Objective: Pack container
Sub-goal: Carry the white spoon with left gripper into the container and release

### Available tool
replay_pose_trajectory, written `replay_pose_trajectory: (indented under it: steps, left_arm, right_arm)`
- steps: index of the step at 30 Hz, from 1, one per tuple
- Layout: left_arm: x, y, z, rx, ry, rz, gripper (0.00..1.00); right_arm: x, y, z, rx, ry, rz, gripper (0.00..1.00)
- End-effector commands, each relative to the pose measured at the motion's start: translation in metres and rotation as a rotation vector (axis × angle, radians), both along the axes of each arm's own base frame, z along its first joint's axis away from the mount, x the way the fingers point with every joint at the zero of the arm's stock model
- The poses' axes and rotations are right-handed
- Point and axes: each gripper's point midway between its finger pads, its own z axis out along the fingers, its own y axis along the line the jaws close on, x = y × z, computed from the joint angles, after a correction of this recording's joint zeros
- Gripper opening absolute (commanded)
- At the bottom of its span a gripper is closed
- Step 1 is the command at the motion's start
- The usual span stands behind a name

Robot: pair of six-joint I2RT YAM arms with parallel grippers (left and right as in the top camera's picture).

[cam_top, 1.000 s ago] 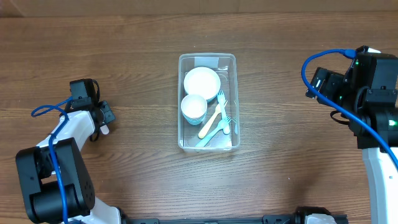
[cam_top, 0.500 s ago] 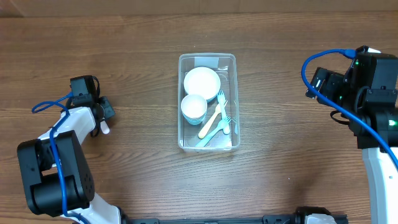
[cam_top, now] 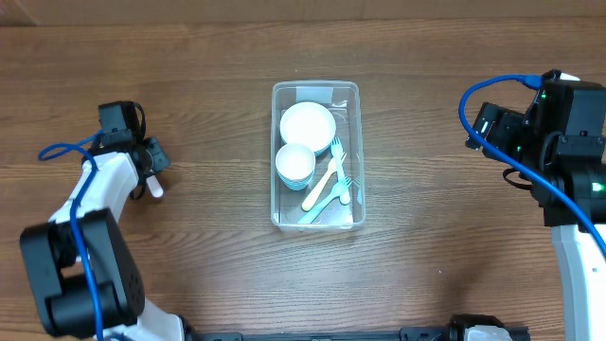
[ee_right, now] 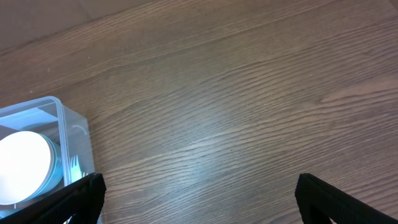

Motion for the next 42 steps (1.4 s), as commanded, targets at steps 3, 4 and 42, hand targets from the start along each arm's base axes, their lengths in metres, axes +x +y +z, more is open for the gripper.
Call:
replay_pose_trajectory:
  steps: [3, 4, 42]
  left_arm:
    - [0.014, -0.02, 0.069, 0.024, -0.162, -0.035, 0.13]
    - [0.016, -0.033, 0.081, 0.027, -0.191, -0.067, 0.13]
    - [-0.058, -0.386, 0.15, -0.217, -0.337, -0.846, 0.49]
  right_arm:
    - [0.001, -0.002, 0.009, -0.014, -0.025, -0.002, 1.0]
    - [0.001, -0.002, 0.009, -0.014, -0.025, -0.002, 1.0]
    - [0.001, -0.002, 0.009, -0.015, -0.025, -0.002, 1.0]
